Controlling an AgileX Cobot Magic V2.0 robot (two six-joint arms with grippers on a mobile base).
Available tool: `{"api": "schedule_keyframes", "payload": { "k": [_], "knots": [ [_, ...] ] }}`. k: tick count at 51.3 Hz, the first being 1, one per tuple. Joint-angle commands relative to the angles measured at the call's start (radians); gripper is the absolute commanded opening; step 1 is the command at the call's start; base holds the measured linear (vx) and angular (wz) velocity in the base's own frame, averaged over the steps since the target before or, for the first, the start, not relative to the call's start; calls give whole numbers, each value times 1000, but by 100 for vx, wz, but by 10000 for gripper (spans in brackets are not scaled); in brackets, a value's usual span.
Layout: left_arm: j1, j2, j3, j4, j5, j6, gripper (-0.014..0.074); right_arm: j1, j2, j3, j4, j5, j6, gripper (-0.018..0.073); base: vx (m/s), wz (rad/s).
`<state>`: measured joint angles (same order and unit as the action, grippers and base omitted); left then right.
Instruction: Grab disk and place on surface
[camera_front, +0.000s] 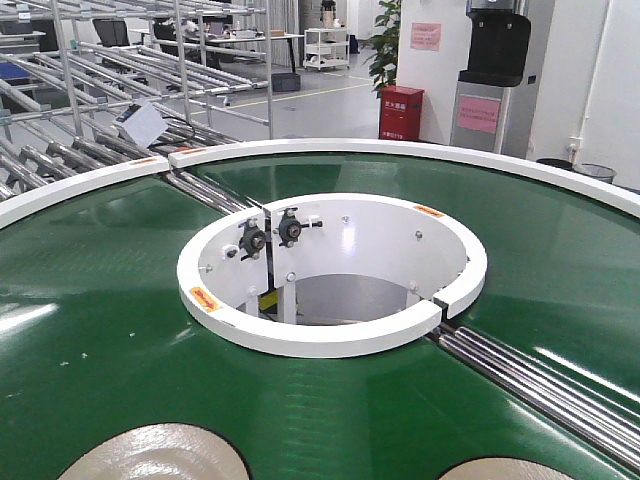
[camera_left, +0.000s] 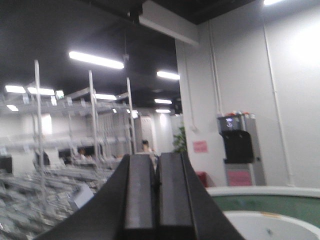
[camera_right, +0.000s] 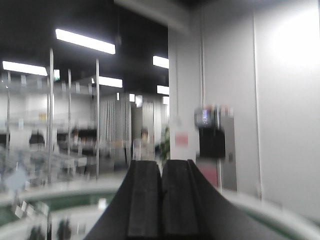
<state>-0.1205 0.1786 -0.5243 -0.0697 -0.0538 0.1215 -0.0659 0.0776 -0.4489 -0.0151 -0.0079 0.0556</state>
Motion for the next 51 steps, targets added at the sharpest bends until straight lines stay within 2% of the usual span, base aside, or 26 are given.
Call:
{"api": "schedule_keyframes", "payload": {
  "k": [1,8,17,27,36,44,47,51],
  "knots": [
    [1,190,-215,-11,3,42,-1,-7,163,-206,-8,-36,-37,-9,0,0],
    [1,435,-424,-11,101,42,-1,-7,388,-388,-8,-15,-35,-9,0,0],
    [1,666,-517,-11,113,42,-1,-7,587,-483,-9,-10,-36,-9,0,0],
    [1,772,-522,-11,92,41,1,-7,664,-483,-8,-6,-35,-3,0,0],
    [1,783,-522,-11,93,41,6,-7,669,-483,-8,30,-35,34,0,0],
    [1,783,-522,-11,54,41,67,-7,669,-483,-8,56,-35,144,0,0],
    [1,783,-522,-11,54,41,113,-7,669,-483,-8,76,-35,212,0,0],
    [1,783,-522,-11,54,41,202,-7,669,-483,-8,108,-35,349,0,0]
  ]
}}
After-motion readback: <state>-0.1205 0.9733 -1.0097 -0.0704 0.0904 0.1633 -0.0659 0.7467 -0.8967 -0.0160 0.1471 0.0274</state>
